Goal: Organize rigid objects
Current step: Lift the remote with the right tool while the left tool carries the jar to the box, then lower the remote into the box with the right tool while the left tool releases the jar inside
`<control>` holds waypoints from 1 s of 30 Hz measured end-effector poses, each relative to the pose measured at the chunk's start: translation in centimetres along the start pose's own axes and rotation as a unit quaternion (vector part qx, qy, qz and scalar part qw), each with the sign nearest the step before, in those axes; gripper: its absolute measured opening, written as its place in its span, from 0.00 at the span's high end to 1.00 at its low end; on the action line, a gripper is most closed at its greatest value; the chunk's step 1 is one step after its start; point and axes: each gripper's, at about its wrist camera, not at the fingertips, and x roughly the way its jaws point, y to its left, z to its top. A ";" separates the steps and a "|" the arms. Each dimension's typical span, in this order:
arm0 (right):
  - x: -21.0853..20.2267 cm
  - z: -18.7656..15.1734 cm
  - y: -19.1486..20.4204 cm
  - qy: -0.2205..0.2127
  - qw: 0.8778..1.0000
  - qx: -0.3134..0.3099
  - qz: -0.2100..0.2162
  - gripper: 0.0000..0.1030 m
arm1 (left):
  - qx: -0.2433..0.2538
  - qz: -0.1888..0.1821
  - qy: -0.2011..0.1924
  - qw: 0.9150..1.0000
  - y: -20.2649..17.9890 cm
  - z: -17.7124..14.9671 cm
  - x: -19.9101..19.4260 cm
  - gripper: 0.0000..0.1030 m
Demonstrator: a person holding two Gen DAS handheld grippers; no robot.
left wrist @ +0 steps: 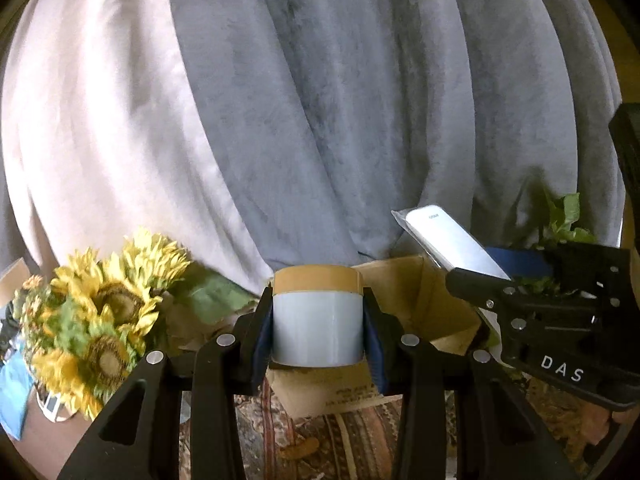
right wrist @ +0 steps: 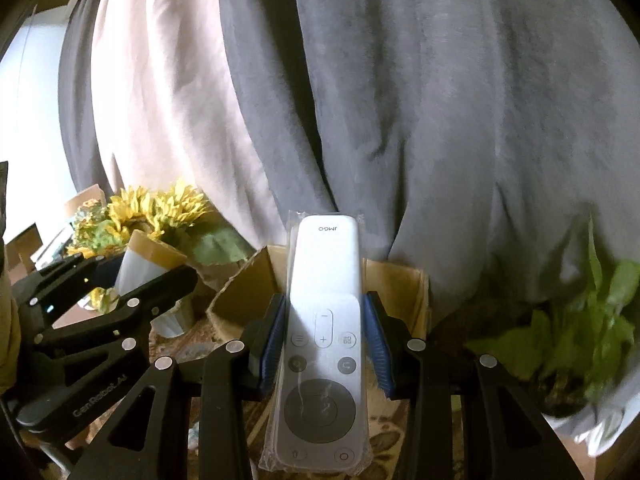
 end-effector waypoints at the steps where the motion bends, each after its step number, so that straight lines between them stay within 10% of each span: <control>1: 0.5 0.4 -0.2 0.002 1.000 -0.004 0.000 0.61 | 0.002 -0.004 0.004 1.000 0.1 0.3 0.5 0.62; 30: 15.4 2.5 -1.6 0.205 0.972 -0.100 0.055 0.61 | 0.073 -0.066 0.187 0.977 0.9 2.1 15.1 0.62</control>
